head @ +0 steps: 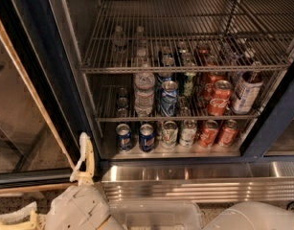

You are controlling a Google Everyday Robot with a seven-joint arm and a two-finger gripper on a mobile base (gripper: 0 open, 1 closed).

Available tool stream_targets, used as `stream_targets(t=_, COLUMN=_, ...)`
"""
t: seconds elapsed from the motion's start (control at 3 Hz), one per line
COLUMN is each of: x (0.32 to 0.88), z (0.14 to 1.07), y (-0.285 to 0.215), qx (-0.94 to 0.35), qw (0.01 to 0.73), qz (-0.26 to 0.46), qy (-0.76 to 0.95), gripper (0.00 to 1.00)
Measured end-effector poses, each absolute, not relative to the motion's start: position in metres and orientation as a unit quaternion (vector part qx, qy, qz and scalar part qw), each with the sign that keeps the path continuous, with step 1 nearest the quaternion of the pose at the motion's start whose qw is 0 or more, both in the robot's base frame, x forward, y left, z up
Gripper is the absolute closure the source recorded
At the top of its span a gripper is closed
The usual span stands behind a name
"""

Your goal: Pick water bottle from middle shelf of fridge

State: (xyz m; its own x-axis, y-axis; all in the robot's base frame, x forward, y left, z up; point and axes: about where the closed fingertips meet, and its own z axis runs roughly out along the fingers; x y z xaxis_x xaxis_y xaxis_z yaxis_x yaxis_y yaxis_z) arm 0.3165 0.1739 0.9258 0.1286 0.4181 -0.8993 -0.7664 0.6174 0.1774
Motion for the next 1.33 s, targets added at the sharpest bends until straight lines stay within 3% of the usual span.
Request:
stream_targets(t=0.67, x=0.307, z=0.936, y=0.173, qx=-0.167, qw=0.743, qz=0.385, qy=0.521, gripper=0.00)
stream_targets(t=1.33, x=0.372, z=0.946, y=0.135, qx=-0.166, qw=0.762, qz=0.305, qy=0.547, gripper=0.00)
